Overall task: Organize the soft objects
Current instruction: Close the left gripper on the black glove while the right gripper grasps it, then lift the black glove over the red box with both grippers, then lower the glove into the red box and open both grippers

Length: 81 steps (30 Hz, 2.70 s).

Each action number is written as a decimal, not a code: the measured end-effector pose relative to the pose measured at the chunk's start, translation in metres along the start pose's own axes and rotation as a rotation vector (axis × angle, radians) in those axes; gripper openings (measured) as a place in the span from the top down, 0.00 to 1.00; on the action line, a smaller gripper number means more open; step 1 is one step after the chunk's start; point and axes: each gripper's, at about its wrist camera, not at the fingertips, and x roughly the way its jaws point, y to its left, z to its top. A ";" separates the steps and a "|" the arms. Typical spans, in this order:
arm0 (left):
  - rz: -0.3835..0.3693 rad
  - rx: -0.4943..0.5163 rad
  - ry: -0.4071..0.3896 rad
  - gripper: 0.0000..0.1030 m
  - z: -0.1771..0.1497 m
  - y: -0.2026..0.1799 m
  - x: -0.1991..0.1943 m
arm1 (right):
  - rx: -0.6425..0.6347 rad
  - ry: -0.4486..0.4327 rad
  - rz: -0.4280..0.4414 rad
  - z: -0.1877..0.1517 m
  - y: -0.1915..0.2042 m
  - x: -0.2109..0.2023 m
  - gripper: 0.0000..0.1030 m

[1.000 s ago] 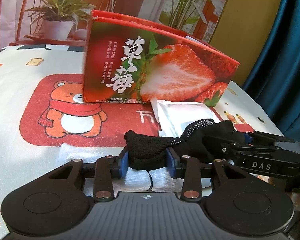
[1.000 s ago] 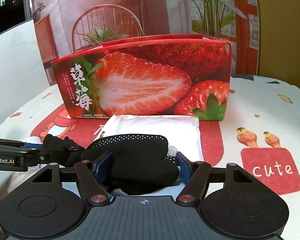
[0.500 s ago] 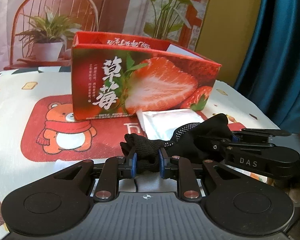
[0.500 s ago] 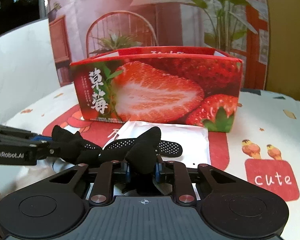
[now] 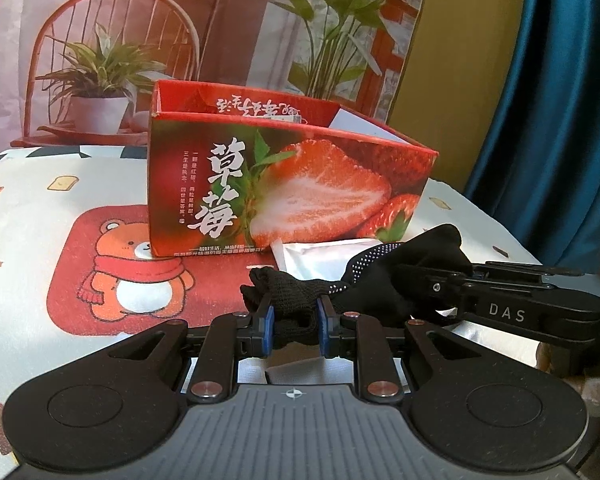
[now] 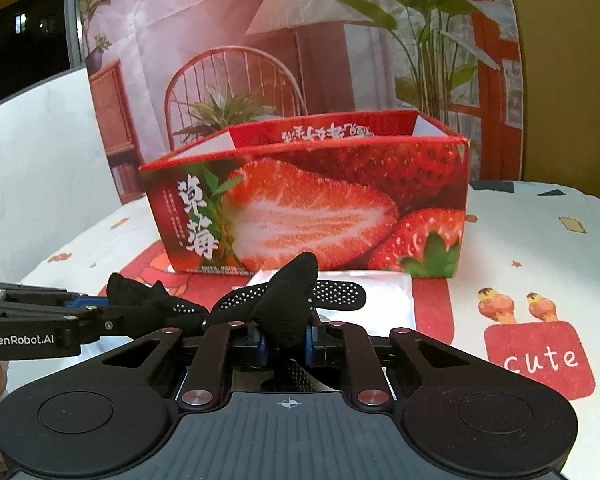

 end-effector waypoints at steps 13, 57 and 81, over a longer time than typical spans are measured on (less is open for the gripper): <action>0.008 -0.015 0.015 0.79 0.003 0.000 -0.002 | 0.002 -0.009 -0.001 0.003 0.006 -0.003 0.86; -0.008 -0.163 0.092 0.79 0.162 0.049 0.088 | -0.040 0.076 -0.064 0.170 -0.023 0.117 0.87; 0.145 0.026 -0.002 0.01 0.157 0.039 0.052 | -0.092 -0.014 -0.155 0.151 -0.035 0.096 0.06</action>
